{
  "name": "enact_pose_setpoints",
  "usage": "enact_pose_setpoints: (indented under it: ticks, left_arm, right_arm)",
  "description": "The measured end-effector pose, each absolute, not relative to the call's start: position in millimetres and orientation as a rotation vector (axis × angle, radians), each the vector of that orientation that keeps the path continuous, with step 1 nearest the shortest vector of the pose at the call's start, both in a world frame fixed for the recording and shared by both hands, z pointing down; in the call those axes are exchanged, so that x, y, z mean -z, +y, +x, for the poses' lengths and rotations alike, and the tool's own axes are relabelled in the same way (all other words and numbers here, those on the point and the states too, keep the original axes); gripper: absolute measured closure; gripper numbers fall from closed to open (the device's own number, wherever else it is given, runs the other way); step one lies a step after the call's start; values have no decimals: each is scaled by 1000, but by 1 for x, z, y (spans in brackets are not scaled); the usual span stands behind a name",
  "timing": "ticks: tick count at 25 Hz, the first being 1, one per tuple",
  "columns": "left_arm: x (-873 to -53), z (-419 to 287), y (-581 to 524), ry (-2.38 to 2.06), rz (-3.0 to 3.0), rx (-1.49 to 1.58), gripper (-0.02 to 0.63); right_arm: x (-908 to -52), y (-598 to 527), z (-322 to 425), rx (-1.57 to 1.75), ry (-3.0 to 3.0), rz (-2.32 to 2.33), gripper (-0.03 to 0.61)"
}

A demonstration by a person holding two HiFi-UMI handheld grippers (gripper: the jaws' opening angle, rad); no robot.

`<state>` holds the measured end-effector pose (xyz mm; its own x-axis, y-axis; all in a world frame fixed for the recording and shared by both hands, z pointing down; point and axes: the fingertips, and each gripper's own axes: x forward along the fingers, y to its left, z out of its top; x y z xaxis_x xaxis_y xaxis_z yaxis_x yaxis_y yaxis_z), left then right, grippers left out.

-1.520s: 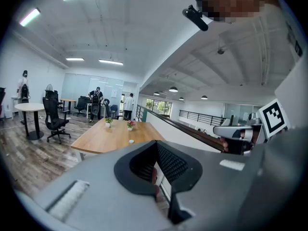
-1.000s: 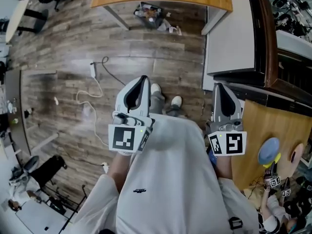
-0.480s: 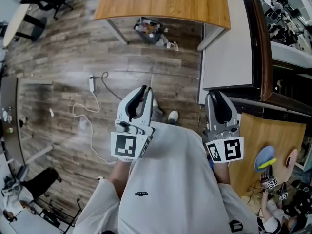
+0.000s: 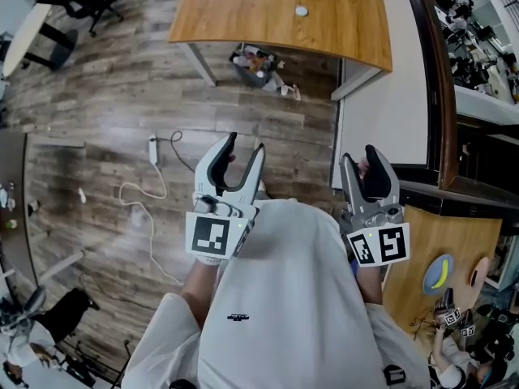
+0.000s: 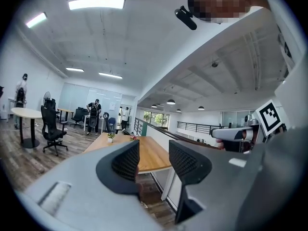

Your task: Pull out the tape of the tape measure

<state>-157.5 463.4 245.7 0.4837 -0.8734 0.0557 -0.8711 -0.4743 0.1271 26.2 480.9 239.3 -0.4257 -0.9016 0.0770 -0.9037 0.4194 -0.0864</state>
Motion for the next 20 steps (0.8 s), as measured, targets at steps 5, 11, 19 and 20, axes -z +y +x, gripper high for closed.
enact_pose_setpoints:
  ticks: [5,11,19,20]
  left_arm:
    - [-249,-178,449,-1513,2609,40,422]
    - [-253,-200,438,-1513,2596,46,422]
    - [-270,-202,410,-1510,2579,-28,415]
    - [-269,-200,405,-1509,2590,-19,415]
  right_arm:
    - [-245,466,7,-173,-2624,1686,382]
    - [-248,451,-17,-175,-2614,1651,382]
    - [-258,419,-24,-198,-2624,1618,381]
    - [-259,414,-22,-205,-2624,1622,382]
